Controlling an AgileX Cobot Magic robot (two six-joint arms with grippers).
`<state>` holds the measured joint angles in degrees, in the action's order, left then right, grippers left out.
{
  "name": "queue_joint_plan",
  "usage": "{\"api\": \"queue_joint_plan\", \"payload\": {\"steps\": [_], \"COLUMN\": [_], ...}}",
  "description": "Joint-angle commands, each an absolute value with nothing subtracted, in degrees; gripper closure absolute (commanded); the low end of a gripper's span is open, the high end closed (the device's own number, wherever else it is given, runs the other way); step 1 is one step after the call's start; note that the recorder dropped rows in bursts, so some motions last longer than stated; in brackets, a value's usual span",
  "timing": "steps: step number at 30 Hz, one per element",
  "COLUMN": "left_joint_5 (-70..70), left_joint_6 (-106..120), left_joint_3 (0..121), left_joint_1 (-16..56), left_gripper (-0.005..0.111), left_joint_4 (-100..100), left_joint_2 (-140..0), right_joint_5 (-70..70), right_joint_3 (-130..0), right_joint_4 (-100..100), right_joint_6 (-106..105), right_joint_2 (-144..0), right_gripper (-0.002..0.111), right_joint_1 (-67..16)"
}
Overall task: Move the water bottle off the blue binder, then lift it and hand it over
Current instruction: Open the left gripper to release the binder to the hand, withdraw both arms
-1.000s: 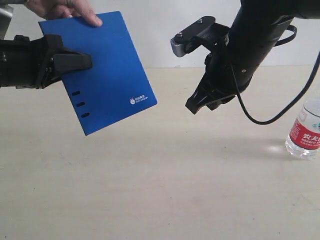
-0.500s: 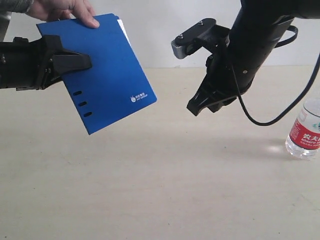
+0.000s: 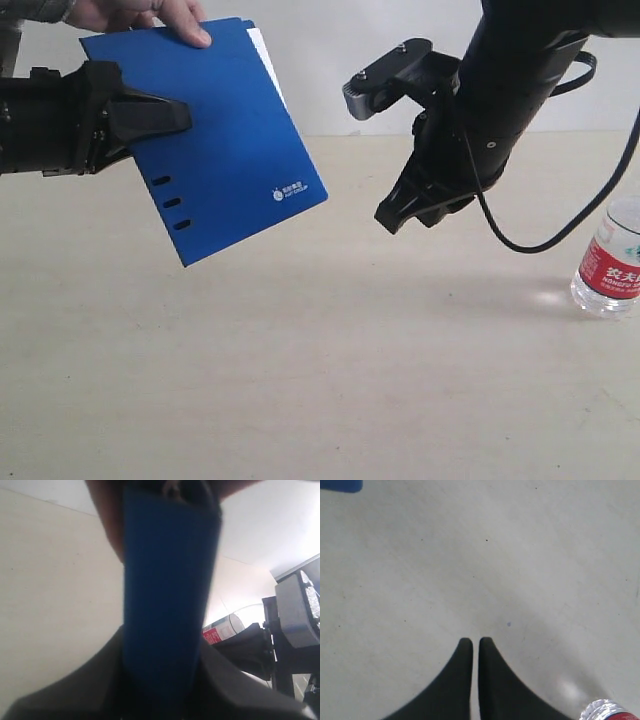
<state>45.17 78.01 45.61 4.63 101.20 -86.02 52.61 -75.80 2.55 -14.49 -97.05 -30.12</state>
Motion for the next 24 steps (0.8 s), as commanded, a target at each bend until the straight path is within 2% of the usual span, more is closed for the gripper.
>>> {"api": "queue_joint_plan", "payload": {"steps": [1,3,8,9,11,12,19,24], "left_joint_5": [42.98,42.02,40.43,40.43,40.43,40.67,39.25,32.31], "left_joint_6": [77.91,77.23,76.71,76.71,77.88,78.32,76.82,74.61], "left_joint_3": [45.40,45.40,45.29,45.29,45.29,45.29,45.29,44.88], "left_joint_1": [4.73,4.73,4.73,4.73,4.73,4.73,4.73,4.73], "left_gripper": [0.065,0.059,0.060,0.065,0.084,0.085,0.063,0.063], "left_joint_4": [99.95,99.95,99.88,99.95,99.95,99.95,95.55,91.36], "left_joint_2": [-85.41,-85.41,-85.41,-85.41,-85.41,-85.41,-85.41,-85.41], "right_joint_5": [52.93,52.93,52.93,52.93,52.93,52.93,54.27,55.01], "right_joint_3": [-76.01,-76.01,-76.01,-76.01,-76.01,-76.01,-76.01,-76.01], "right_joint_4": [2.40,2.40,2.40,2.40,2.40,2.40,2.40,3.46], "right_joint_6": [-15.02,-15.02,-15.12,-15.12,-15.12,-15.12,-15.76,-15.91], "right_joint_2": [-96.47,-96.47,-96.47,-96.47,-96.47,-96.47,-96.47,-96.47], "right_gripper": [0.109,0.109,0.109,0.109,0.109,0.109,0.109,0.109], "right_joint_1": [-29.82,-29.82,-29.82,-29.82,-29.82,-29.82,-29.82,-29.82]}}
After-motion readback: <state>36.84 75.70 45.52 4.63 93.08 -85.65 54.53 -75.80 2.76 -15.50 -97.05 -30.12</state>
